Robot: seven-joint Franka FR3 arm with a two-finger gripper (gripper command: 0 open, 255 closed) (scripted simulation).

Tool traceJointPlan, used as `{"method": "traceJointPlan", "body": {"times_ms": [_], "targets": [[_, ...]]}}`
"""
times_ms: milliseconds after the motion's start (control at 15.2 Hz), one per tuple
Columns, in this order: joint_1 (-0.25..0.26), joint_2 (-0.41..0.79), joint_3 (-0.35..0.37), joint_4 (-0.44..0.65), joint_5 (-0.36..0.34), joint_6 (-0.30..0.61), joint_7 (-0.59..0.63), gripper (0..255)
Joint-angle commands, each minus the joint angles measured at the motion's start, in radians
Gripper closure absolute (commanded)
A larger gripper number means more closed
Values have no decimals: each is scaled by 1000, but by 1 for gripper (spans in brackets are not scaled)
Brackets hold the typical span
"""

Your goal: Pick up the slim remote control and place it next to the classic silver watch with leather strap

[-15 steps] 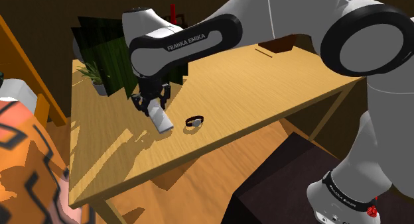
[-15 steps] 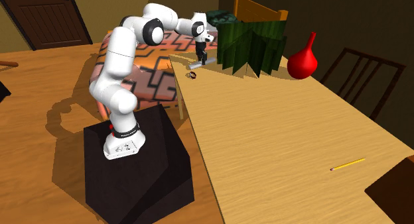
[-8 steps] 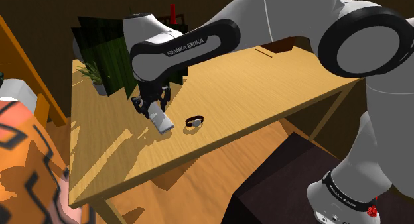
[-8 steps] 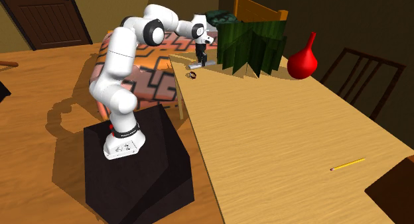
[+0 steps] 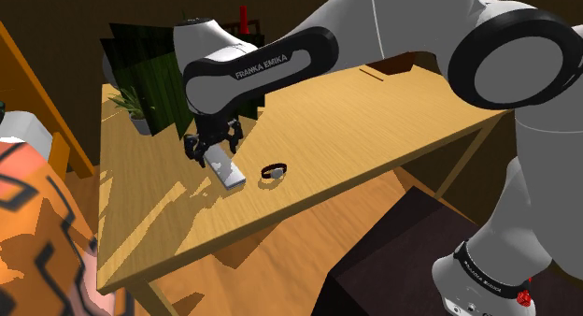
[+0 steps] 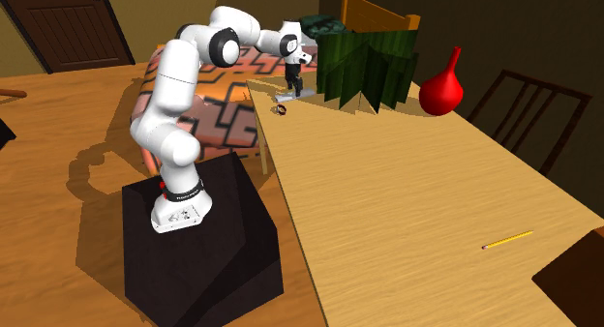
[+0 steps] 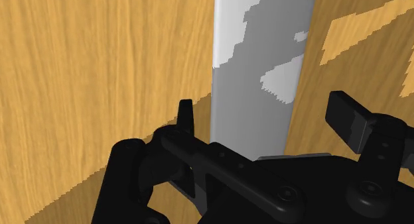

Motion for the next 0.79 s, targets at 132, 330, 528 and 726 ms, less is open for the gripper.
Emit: {"method": "traceJointPlan", "body": {"times_ms": [132,330,528,726], "targets": [[1,-32,1,52,1,-84,-1,0],[1,-38,1,68,1,-107,-1,0],[1,-38,1,69,1,-107,-1,0],[1,-38,1,69,1,-107,-1,0]]}}
